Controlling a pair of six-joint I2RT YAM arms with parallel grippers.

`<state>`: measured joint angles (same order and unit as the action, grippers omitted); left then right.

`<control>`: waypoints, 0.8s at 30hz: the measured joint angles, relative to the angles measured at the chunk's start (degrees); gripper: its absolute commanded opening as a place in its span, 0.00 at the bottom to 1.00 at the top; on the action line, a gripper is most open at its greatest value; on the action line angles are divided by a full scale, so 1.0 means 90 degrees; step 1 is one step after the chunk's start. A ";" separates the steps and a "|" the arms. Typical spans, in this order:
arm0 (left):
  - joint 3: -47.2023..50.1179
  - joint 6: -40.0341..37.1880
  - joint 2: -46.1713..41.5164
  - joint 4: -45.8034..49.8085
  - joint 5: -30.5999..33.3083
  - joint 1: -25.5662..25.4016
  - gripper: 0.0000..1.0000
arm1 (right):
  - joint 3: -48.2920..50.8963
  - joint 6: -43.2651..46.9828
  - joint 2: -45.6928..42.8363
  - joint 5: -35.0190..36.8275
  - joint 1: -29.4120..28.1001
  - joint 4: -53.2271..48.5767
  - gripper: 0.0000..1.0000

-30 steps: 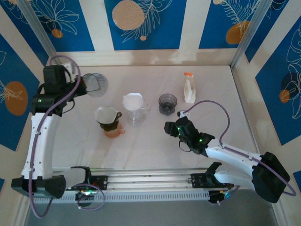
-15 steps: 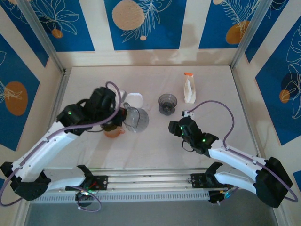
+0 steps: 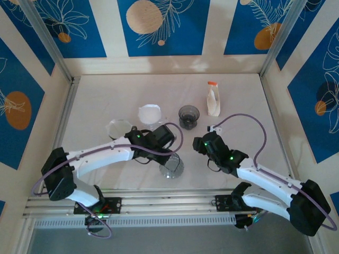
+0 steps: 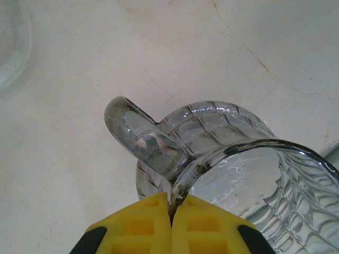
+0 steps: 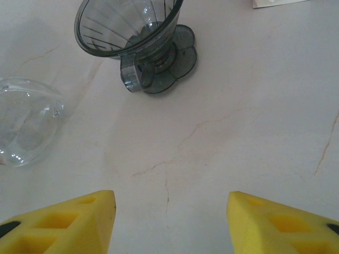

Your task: Place the coffee filter in the dripper

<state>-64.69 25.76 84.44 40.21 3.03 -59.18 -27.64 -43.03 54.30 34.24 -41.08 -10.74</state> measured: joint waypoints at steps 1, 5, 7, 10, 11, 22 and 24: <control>0.0027 -0.0027 0.0029 -0.0075 0.0000 0.0000 0.00 | 0.0000 -0.0012 -0.0063 0.0012 0.0007 -0.0036 0.58; 0.0151 -0.0090 0.0090 -0.0250 0.0000 0.0000 0.02 | 0.0000 -0.0068 -0.0185 0.0015 0.0022 -0.0134 0.58; 0.0282 -0.0092 0.0112 -0.0323 0.0000 0.0000 0.04 | 0.0000 -0.0073 -0.0189 0.0012 0.0027 -0.0185 0.58; 0.0457 -0.0097 0.0170 -0.0323 0.0000 0.0000 0.10 | 0.0000 -0.0090 -0.0189 0.0012 0.0027 -0.0260 0.58; 0.0495 -0.0117 0.0202 -0.0318 0.0005 0.0000 0.12 | 0.0000 -0.0092 -0.0189 0.0012 0.0027 -0.0270 0.58; 0.0515 -0.0204 0.0197 -0.0381 0.0073 0.0000 0.60 | -0.0053 -0.0114 -0.0177 -0.0078 0.0027 -0.0418 0.64; 0.0486 -0.0199 0.0104 -0.0330 0.0136 0.0000 0.66 | -0.0158 -0.0114 -0.0136 -0.0143 0.0036 -0.0437 0.67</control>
<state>-60.31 23.97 85.38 37.23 4.25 -59.18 -29.06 -44.05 53.08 32.95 -40.75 -14.68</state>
